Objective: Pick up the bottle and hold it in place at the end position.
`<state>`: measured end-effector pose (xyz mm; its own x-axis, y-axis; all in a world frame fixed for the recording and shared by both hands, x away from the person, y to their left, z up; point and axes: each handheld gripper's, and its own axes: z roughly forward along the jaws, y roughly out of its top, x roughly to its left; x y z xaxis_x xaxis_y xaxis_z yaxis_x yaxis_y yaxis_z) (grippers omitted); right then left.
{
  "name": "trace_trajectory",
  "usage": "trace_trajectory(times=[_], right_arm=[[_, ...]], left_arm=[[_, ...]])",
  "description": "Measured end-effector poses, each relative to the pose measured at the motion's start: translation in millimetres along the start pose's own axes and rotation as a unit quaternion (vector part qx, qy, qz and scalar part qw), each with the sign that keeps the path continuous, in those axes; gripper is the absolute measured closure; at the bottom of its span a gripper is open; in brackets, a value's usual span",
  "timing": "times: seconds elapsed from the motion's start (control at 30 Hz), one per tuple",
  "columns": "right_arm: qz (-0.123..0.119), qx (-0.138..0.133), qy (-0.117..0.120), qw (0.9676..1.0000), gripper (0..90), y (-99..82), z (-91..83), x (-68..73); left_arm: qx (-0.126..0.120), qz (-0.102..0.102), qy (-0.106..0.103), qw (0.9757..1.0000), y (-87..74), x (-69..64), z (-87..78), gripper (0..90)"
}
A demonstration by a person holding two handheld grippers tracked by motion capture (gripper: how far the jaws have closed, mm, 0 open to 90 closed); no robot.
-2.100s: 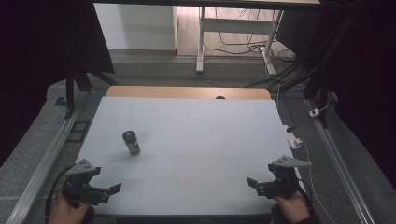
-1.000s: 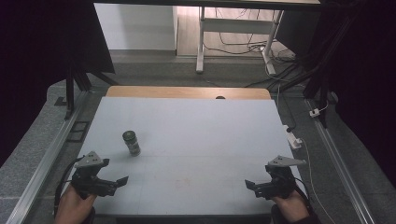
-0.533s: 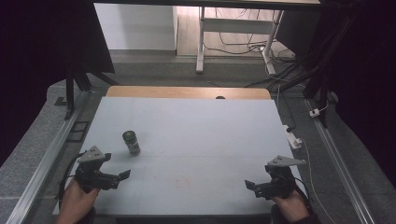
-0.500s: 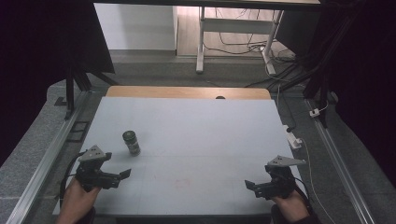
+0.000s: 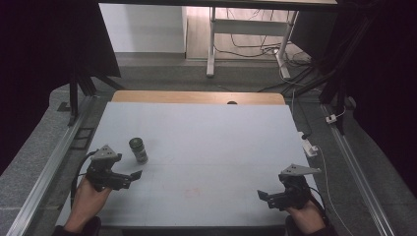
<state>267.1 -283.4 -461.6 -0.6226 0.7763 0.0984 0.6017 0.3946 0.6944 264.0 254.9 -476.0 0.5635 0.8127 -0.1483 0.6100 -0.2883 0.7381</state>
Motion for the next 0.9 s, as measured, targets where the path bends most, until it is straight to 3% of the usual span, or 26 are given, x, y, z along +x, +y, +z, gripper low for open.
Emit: trace_trajectory(times=[0.23, 0.4, 0.57, 0.9], right_arm=[[0.0, 0.0, 0.001, 1.0, 0.0, 0.0, 0.1, 0.0], [0.0, 0.002, 0.002, 1.0, 0.0, 0.1, 0.6, 0.1], [-0.001, 0.002, 0.003, 1.0, 0.0, 0.0, 0.5, 0.0], [-0.002, 0.003, 0.003, 1.0, 0.0, 0.0, 0.6, 0.6]], left_arm=[[0.004, -0.001, 0.026, 0.9996, 7.9, 7.3, 9.6, 0.1], [0.001, -0.007, 0.019, 0.9998, 11.2, 17.5, 14.5, 0.1], [0.009, -0.001, 0.034, 0.9994, 16.2, 25.0, 24.7, 0.0], [0.023, 0.006, 0.034, 0.9992, 20.7, 34.9, 45.9, 0.0]])
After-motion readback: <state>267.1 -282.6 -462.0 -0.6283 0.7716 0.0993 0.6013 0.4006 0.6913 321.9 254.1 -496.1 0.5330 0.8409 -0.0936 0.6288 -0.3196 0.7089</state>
